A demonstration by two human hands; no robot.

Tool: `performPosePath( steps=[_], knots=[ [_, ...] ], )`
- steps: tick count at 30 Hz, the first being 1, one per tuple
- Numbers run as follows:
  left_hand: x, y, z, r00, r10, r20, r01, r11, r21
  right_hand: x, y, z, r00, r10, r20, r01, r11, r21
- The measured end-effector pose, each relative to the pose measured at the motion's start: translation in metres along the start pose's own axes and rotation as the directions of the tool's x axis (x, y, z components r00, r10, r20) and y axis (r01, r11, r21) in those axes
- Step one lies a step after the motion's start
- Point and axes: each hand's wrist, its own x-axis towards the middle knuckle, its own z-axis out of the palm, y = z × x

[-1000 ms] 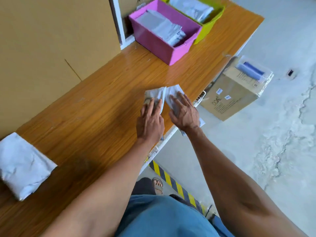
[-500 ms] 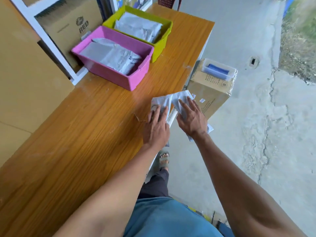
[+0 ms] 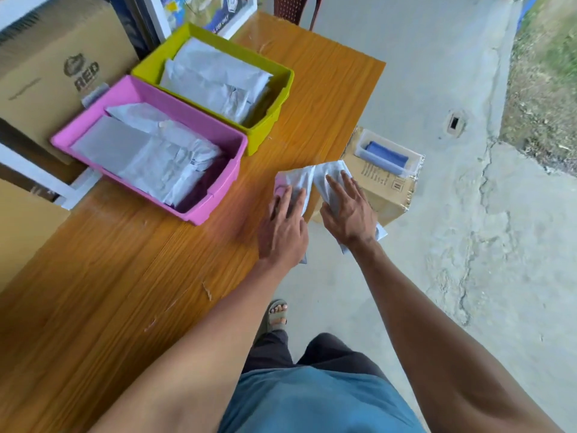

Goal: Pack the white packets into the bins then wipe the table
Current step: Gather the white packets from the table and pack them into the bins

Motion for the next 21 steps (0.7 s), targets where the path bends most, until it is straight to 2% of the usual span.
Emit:
performPosePath(
  steps=[6, 12, 17, 21],
  knots=[
    [0.069, 0.028, 0.0, 0.998, -0.003, -0.056, 0.001, 0.999, -0.033, 0.082, 0.026, -0.013, 0.996, 0.003, -0.095, 0.0, 0.999, 0.035],
    [0.15, 0.063, -0.005, 0.977, -0.053, -0.207, 0.034, 0.995, -0.094, 0.18, 0.048, -0.034, 0.984, -0.069, -0.164, 0.084, 0.993, 0.084],
    [0.211, 0.083, -0.009, 0.945, -0.164, -0.284, 0.146, 0.986, -0.086, 0.257, 0.052, -0.044, 0.971, -0.188, -0.148, 0.209, 0.967, 0.144],
    [0.246, 0.09, -0.025, 0.879, -0.259, -0.401, 0.242, 0.966, -0.092, 0.311, 0.038, -0.052, 0.939, -0.328, -0.101, 0.341, 0.923, 0.18]
  ],
)
